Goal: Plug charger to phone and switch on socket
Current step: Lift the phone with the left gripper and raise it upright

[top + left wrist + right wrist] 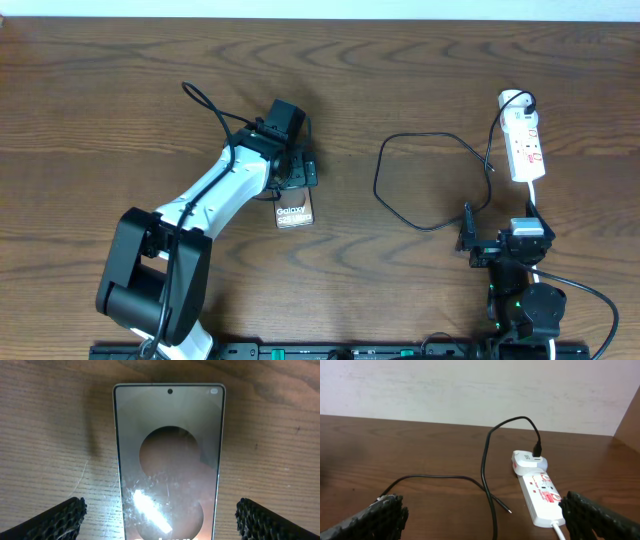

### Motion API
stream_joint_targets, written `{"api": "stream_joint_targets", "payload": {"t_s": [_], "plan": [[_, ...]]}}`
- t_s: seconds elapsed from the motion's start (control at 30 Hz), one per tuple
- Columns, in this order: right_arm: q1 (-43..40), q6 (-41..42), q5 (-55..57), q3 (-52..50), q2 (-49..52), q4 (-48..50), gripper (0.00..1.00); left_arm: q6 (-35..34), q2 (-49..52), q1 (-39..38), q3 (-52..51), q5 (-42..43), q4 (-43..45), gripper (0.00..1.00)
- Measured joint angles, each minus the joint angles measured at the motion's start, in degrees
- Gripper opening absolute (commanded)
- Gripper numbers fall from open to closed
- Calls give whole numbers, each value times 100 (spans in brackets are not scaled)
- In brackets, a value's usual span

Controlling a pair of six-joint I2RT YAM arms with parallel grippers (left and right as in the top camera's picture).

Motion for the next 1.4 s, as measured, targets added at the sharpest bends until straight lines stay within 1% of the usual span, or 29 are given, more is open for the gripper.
{"api": "stream_joint_targets", "payload": {"t_s": [0.2,0.4,0.77,1.0,1.1,1.2,1.4], "plan": [[0,0,0,0,0,0,99,-20,138,-2,0,0,17,98],[0,0,2,0,0,0,99,-44,603,-7,2,168,146,98],[0,0,0,0,0,0,99,-87,638,-284,7,37,168,98],[0,0,0,0,0,0,99,-306,643,-286,11,13,155,98],[0,0,0,0,0,0,99,-369,643,-286,11,9,155,99],[0,0,0,0,0,0,99,-411,649,-289,13,-4,155,97],[0,0,0,0,0,0,99,-450,776,-306,136,-85,79,97]]}}
